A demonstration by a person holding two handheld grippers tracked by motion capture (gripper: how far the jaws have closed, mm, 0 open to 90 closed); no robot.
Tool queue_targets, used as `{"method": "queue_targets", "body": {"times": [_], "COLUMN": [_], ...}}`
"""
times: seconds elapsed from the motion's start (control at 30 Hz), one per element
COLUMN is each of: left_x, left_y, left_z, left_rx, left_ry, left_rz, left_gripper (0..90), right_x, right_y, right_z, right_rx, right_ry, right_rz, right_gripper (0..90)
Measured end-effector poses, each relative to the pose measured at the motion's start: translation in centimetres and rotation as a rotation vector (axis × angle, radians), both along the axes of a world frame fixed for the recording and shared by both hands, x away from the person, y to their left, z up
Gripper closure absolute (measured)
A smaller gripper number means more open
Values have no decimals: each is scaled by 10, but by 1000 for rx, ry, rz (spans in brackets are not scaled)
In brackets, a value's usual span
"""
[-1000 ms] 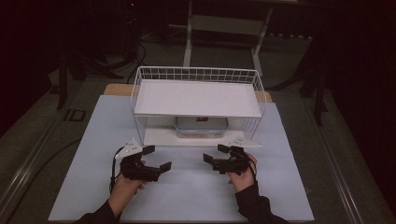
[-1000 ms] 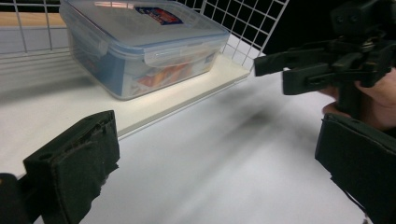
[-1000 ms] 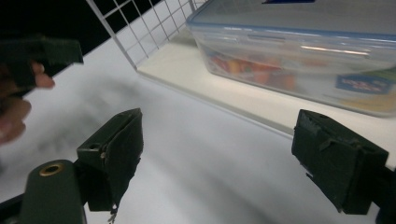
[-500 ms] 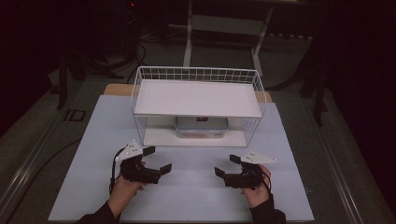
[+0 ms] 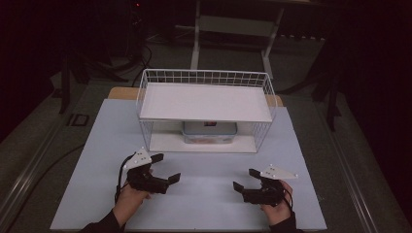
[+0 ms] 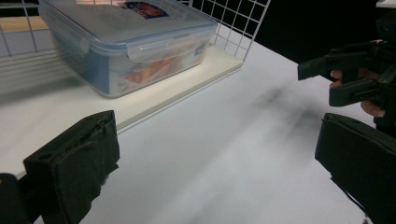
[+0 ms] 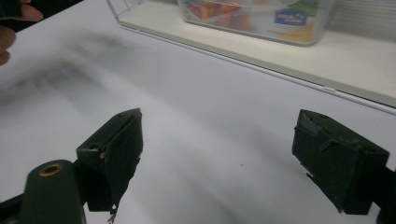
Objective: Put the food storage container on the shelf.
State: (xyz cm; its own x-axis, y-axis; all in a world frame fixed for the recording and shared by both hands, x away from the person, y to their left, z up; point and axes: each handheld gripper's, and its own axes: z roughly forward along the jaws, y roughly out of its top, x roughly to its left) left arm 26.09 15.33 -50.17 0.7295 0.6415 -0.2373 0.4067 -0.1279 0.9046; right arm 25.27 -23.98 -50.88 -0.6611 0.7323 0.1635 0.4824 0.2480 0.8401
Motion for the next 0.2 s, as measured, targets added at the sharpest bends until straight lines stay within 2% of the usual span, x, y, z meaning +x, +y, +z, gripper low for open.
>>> {"method": "queue_targets", "body": {"times": [0.2], "left_x": [1], "left_y": [0], "left_z": [-2], "left_rx": [-2], "left_ry": [6], "left_rz": [-12], "left_gripper": [0], "right_x": [2], "right_y": [-1], "right_z": [-1], "right_rx": [-1], "right_ry": [-3], "right_rz": [0], "right_gripper": [160]}}
